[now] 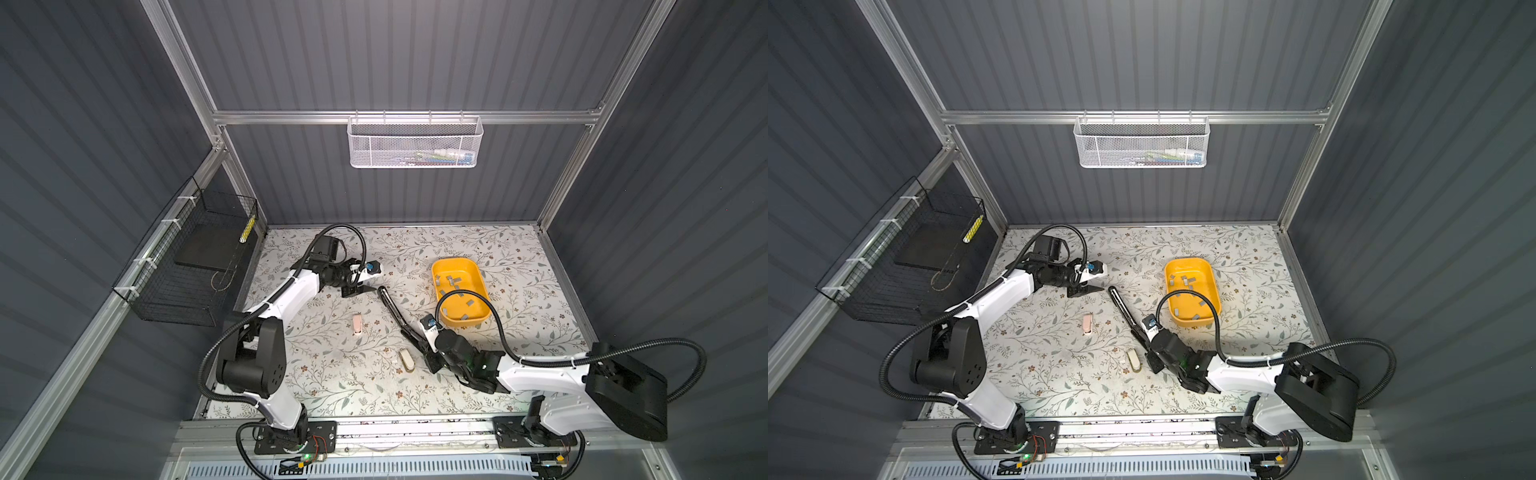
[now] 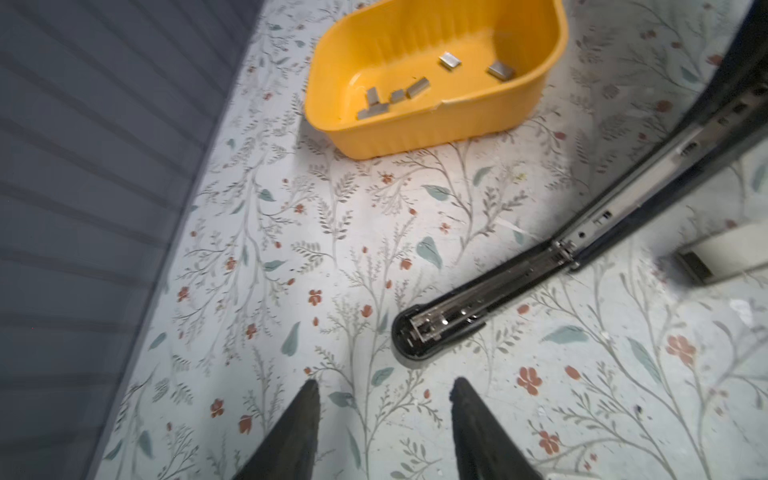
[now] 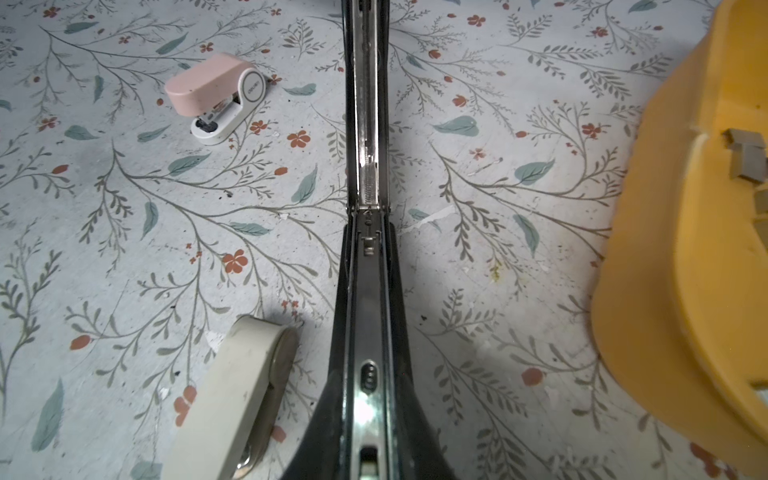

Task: Load the staples into the stapler

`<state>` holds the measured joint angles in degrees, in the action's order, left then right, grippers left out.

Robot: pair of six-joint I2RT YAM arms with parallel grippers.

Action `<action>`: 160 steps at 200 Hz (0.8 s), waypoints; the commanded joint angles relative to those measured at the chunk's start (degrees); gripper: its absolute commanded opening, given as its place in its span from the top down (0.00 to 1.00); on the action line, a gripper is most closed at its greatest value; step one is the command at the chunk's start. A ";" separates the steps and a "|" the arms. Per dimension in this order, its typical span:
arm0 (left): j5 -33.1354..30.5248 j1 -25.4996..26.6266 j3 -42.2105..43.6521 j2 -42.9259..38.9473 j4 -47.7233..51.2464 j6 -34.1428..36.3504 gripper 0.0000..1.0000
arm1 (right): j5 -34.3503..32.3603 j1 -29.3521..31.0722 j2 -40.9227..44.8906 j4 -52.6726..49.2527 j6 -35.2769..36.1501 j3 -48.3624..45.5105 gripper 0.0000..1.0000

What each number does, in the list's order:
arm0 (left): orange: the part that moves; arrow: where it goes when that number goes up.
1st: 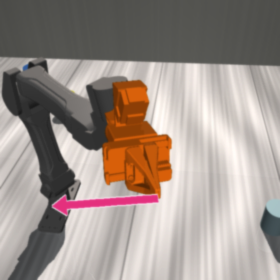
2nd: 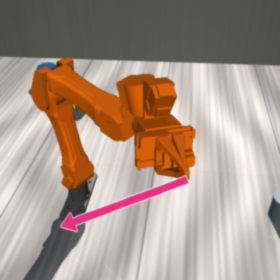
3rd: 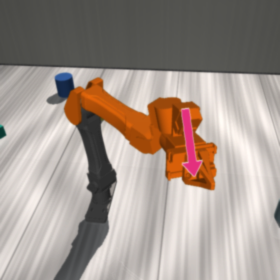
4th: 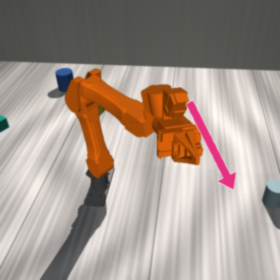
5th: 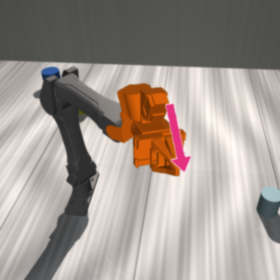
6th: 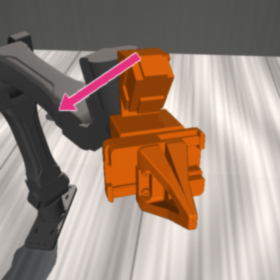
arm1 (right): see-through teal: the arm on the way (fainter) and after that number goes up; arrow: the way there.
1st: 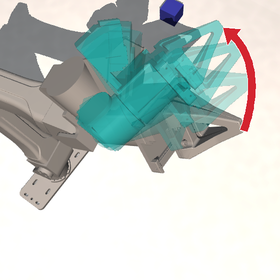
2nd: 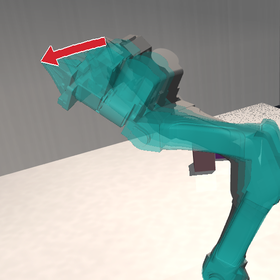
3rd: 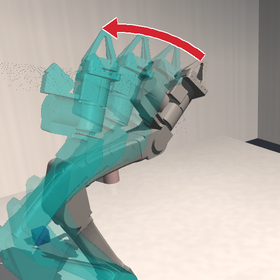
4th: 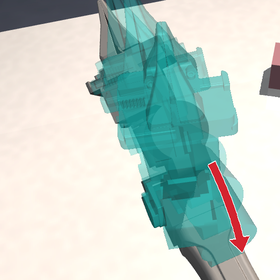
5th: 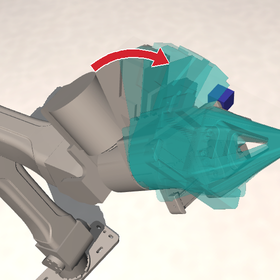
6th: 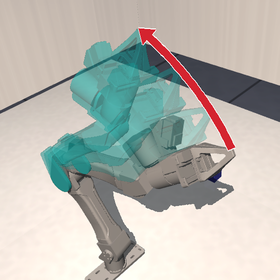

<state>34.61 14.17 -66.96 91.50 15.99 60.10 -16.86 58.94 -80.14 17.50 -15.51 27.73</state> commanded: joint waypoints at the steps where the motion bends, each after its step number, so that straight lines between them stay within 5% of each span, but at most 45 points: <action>1: -9.98 0.11 5.88 -8.09 -24.59 -24.40 0.42 | -2.14 0.00 -3.49 -4.91 -2.41 2.80 1.00; 15: -17.60 0.06 6.75 -11.13 -31.63 -36.87 0.32 | -0.96 -0.01 -5.58 -5.84 -2.48 4.15 1.00; 40: -27.88 0.06 2.30 -13.89 -27.40 -52.67 0.01 | -0.83 -0.05 -7.76 -5.86 -3.56 4.90 1.00; 81: -37.16 0.02 3.03 -17.85 -22.86 -71.73 0.00 | 1.78 -0.14 -10.27 -8.85 -3.74 7.55 1.00; 105: -36.30 0.06 5.46 -19.88 -22.33 -73.56 0.00 | 2.14 -0.38 -10.05 -9.49 -3.64 7.78 0.90; 143: -23.97 0.15 4.41 -16.43 -21.77 -69.71 0.00 | 2.54 -0.71 -8.44 -9.41 -2.87 7.69 0.87; 160: -19.21 0.31 2.43 -14.30 -20.01 -69.49 0.00 | 3.31 -0.71 -7.94 -10.14 -2.36 8.17 0.77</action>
<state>6.63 14.17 -62.22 74.15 -7.05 -8.64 -15.59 58.39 -88.86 11.99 -18.41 35.42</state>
